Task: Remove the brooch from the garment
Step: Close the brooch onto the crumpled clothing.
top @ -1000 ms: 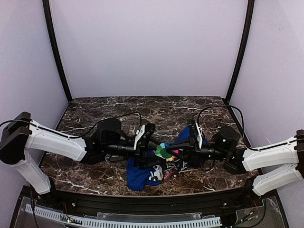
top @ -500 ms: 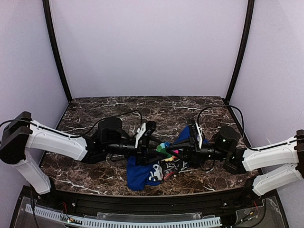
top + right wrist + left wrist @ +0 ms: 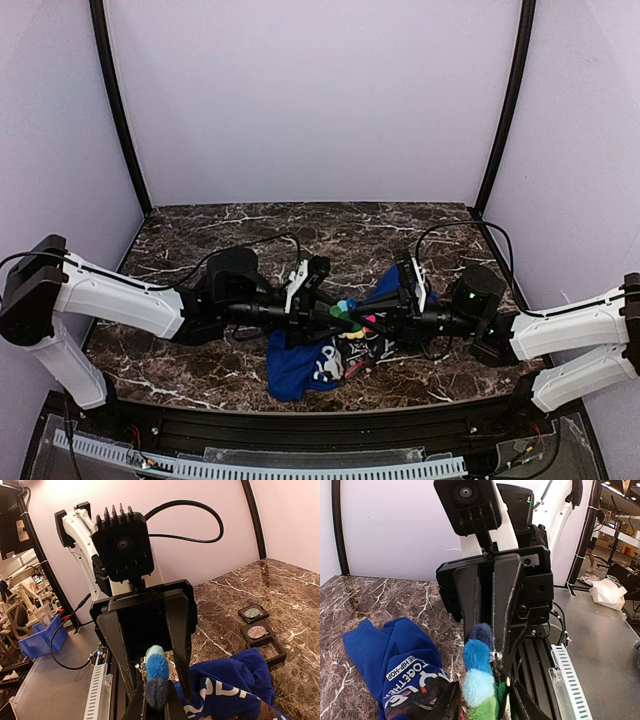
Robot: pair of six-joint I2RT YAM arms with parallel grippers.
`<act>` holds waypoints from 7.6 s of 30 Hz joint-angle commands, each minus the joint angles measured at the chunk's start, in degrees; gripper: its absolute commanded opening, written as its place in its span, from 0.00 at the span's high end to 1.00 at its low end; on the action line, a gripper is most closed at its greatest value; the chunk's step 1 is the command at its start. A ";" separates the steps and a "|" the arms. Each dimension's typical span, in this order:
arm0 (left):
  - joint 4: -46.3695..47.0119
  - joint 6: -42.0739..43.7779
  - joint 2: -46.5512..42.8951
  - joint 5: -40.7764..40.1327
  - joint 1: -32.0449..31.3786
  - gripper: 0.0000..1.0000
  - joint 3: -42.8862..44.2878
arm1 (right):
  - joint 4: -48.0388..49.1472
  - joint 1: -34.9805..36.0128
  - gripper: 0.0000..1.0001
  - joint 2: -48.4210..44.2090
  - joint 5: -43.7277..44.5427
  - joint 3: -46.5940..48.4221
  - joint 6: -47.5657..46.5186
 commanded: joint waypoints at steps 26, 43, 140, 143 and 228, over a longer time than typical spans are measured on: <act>1.36 -0.82 -0.34 5.93 -0.15 0.86 0.21 | 1.43 -0.26 1.00 -1.77 -3.58 -1.27 -0.92; -3.65 -0.51 0.81 8.58 -0.18 0.99 2.52 | -5.13 -0.15 1.00 0.34 -6.41 1.28 -4.26; -20.87 9.73 -5.63 -1.12 -1.22 0.35 5.45 | -12.58 -1.76 1.00 -1.01 -3.37 3.78 -2.81; -18.11 9.98 -7.07 -4.14 -1.27 0.25 4.13 | -11.30 -1.84 1.00 -2.60 -3.48 2.79 -2.15; -14.94 9.08 -3.57 4.90 -1.12 0.79 6.03 | -11.27 -1.85 1.00 -3.95 -9.58 2.52 -4.84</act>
